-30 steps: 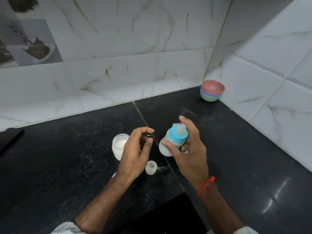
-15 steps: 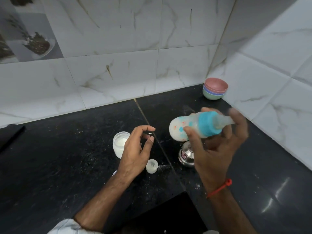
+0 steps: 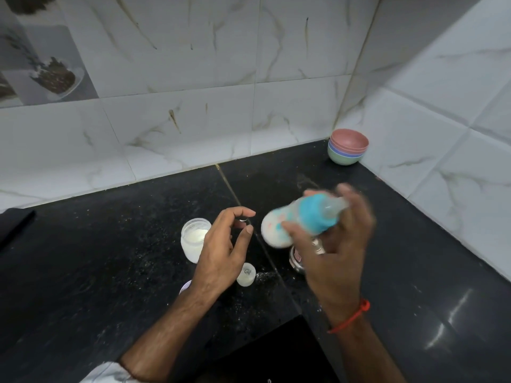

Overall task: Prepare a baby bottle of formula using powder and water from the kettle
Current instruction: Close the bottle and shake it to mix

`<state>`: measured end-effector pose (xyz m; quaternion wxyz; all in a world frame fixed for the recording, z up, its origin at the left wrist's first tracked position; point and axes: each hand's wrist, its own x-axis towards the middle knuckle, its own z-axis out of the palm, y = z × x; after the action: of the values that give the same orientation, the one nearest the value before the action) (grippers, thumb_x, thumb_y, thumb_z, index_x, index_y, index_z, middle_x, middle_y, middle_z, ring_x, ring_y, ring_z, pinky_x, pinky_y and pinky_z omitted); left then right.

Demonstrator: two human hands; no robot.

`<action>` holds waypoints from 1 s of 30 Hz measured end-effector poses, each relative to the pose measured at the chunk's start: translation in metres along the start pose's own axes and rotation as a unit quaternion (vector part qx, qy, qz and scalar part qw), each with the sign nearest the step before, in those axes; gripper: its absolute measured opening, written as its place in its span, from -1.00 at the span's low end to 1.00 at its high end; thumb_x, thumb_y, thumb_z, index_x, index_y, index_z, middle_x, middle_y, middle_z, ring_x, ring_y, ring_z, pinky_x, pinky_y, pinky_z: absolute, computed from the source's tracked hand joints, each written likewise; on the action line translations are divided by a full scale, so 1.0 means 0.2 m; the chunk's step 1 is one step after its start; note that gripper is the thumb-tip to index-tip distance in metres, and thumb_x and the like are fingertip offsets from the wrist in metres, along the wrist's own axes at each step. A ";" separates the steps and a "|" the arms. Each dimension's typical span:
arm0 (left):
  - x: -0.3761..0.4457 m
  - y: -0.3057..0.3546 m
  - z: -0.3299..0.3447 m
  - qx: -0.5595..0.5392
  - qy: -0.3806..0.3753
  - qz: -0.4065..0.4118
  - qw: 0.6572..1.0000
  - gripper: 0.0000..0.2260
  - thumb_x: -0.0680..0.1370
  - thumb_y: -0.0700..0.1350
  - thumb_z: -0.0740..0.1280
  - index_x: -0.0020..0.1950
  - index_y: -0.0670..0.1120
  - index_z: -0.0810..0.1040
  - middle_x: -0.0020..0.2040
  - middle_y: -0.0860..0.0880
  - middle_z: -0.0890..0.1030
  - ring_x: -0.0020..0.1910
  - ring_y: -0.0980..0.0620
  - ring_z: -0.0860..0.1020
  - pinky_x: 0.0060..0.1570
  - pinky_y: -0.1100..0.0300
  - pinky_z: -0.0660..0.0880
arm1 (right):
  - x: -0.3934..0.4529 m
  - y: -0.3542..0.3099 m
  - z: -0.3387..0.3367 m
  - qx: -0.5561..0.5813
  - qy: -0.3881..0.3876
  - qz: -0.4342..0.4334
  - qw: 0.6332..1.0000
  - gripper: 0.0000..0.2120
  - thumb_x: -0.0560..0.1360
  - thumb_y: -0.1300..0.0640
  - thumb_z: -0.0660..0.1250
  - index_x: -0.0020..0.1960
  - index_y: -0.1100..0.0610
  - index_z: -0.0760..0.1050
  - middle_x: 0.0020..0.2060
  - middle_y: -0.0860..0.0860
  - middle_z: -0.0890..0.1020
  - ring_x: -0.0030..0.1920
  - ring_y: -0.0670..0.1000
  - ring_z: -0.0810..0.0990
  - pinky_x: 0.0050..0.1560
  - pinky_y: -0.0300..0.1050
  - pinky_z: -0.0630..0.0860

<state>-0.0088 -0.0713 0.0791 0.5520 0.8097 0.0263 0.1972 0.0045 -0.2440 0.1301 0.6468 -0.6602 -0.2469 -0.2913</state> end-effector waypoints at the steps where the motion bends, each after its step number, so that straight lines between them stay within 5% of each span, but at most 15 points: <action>1: 0.00 -0.01 0.00 0.001 0.001 -0.005 1.000 -0.74 0.64 -0.22 0.37 0.23 0.11 0.56 0.09 0.10 0.64 0.05 0.05 0.60 -0.09 0.04 0.55 | 0.02 -0.02 0.00 0.034 0.025 -0.014 0.999 -0.21 0.42 0.31 0.56 0.45 -0.01 0.18 0.31 0.20 0.51 0.24 0.30 0.59 0.23 0.26 0.58; 3: -0.01 -0.01 0.00 0.005 -0.002 -0.008 1.000 -0.72 0.64 -0.22 0.37 0.23 0.13 0.55 0.07 0.09 0.64 0.02 0.03 0.60 -0.09 0.02 0.55 | 0.02 0.01 0.00 0.013 0.034 -0.028 0.999 -0.25 0.43 0.30 0.54 0.42 0.03 0.17 0.28 0.27 0.49 0.23 0.31 0.59 0.22 0.27 0.57; 6: -0.01 -0.01 0.01 0.009 -0.008 -0.003 1.000 -0.71 0.64 -0.21 0.38 0.23 0.16 0.55 0.03 0.07 0.64 -0.01 0.01 0.61 -0.07 0.02 0.56 | -0.05 0.04 0.02 -0.103 -0.100 0.036 0.989 -0.24 0.40 0.22 0.61 0.44 -0.11 0.28 0.35 -0.10 0.52 0.35 0.02 0.56 0.30 0.12 0.55; 8: -0.01 0.01 0.00 0.007 -0.008 0.000 1.000 -0.72 0.64 -0.21 0.38 0.23 0.14 0.55 0.03 0.08 0.64 0.01 0.03 0.61 -0.08 0.06 0.56 | -0.05 0.02 0.01 -0.079 -0.084 0.033 0.993 -0.21 0.38 0.26 0.62 0.42 -0.13 0.29 0.36 -0.21 0.50 0.34 0.03 0.57 0.29 0.10 0.58; 10: 0.00 0.01 0.00 0.002 -0.003 -0.011 1.000 -0.73 0.64 -0.22 0.37 0.23 0.12 0.56 0.08 0.10 0.65 0.01 0.05 0.61 -0.11 0.09 0.55 | -0.01 -0.02 0.00 -0.008 -0.002 -0.018 1.000 -0.23 0.38 0.33 0.60 0.43 0.03 0.27 0.33 0.06 0.53 0.28 0.19 0.60 0.25 0.13 0.59; 12: 0.01 0.01 -0.01 -0.003 0.000 -0.023 1.000 -0.74 0.64 -0.24 0.37 0.22 0.10 0.56 0.13 0.12 0.65 0.01 0.09 0.61 -0.13 0.14 0.55 | 0.01 0.00 0.01 -0.032 0.021 -0.054 0.998 -0.22 0.38 0.35 0.59 0.44 0.10 0.23 0.25 0.26 0.52 0.32 0.12 0.57 0.31 0.03 0.54; 14: 0.00 0.02 -0.01 -0.006 0.000 -0.024 1.000 -0.74 0.63 -0.25 0.37 0.21 0.10 0.56 0.11 0.12 0.66 0.00 0.11 0.61 -0.14 0.18 0.53 | 0.00 0.03 0.03 -0.103 -0.059 -0.014 0.993 -0.19 0.38 0.28 0.61 0.47 0.05 0.24 0.32 0.11 0.52 0.38 -0.09 0.51 0.38 -0.10 0.49; 16: -0.01 0.03 -0.01 -0.008 -0.006 -0.018 1.000 -0.73 0.64 -0.24 0.37 0.21 0.11 0.56 0.07 0.11 0.66 -0.03 0.09 0.61 -0.14 0.17 0.54 | -0.01 0.03 0.04 -0.095 -0.098 0.039 0.990 -0.20 0.40 0.21 0.61 0.46 -0.15 0.27 0.35 0.01 0.52 0.36 0.00 0.55 0.33 0.05 0.55; 20: -0.01 0.01 -0.01 0.004 -0.002 -0.018 1.000 -0.73 0.64 -0.24 0.36 0.22 0.10 0.56 0.10 0.10 0.66 -0.02 0.04 0.60 -0.11 0.07 0.54 | 0.03 -0.02 0.02 -0.009 0.029 -0.047 0.998 -0.18 0.42 0.33 0.56 0.46 -0.08 0.17 0.31 0.13 0.50 0.28 0.24 0.57 0.26 0.11 0.58; 23: -0.02 0.02 -0.01 0.004 -0.002 -0.013 1.000 -0.73 0.63 -0.26 0.36 0.22 0.09 0.56 0.09 0.12 0.65 0.01 0.06 0.60 -0.10 0.10 0.54 | 0.00 0.07 0.02 -0.112 -0.064 -0.014 0.992 -0.19 0.42 0.20 0.60 0.46 -0.23 0.24 0.38 -0.29 0.44 0.33 0.03 0.56 0.33 0.07 0.54; 25: -0.02 0.02 -0.02 0.004 -0.004 -0.004 1.000 -0.73 0.63 -0.27 0.36 0.22 0.08 0.57 0.07 0.12 0.65 0.02 0.07 0.60 -0.11 0.15 0.55 | -0.03 0.06 0.02 -0.110 -0.091 0.051 0.988 -0.20 0.40 0.17 0.61 0.45 -0.26 0.27 0.36 -0.21 0.49 0.32 -0.01 0.57 0.29 0.07 0.58; 28: -0.01 0.03 -0.02 0.002 0.005 -0.014 1.000 -0.72 0.64 -0.27 0.36 0.21 0.10 0.57 0.09 0.13 0.65 0.00 0.12 0.59 -0.16 0.30 0.52 | 0.00 0.01 0.02 -0.041 0.013 -0.009 0.999 -0.18 0.40 0.31 0.59 0.45 -0.16 0.25 0.31 0.07 0.51 0.30 0.13 0.57 0.28 0.03 0.57; 30: -0.02 0.02 -0.02 0.000 0.001 -0.026 1.000 -0.71 0.64 -0.27 0.35 0.20 0.12 0.57 0.10 0.15 0.65 -0.01 0.16 0.58 -0.15 0.37 0.49 | 0.00 0.03 0.04 -0.077 0.005 -0.020 0.997 -0.17 0.39 0.29 0.59 0.45 -0.21 0.25 0.33 -0.07 0.50 0.34 0.04 0.54 0.33 -0.02 0.52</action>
<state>-0.0143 -0.0693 0.0830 0.5568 0.8087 0.0477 0.1834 0.0092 -0.2363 0.1246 0.5893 -0.7015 -0.2337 -0.3257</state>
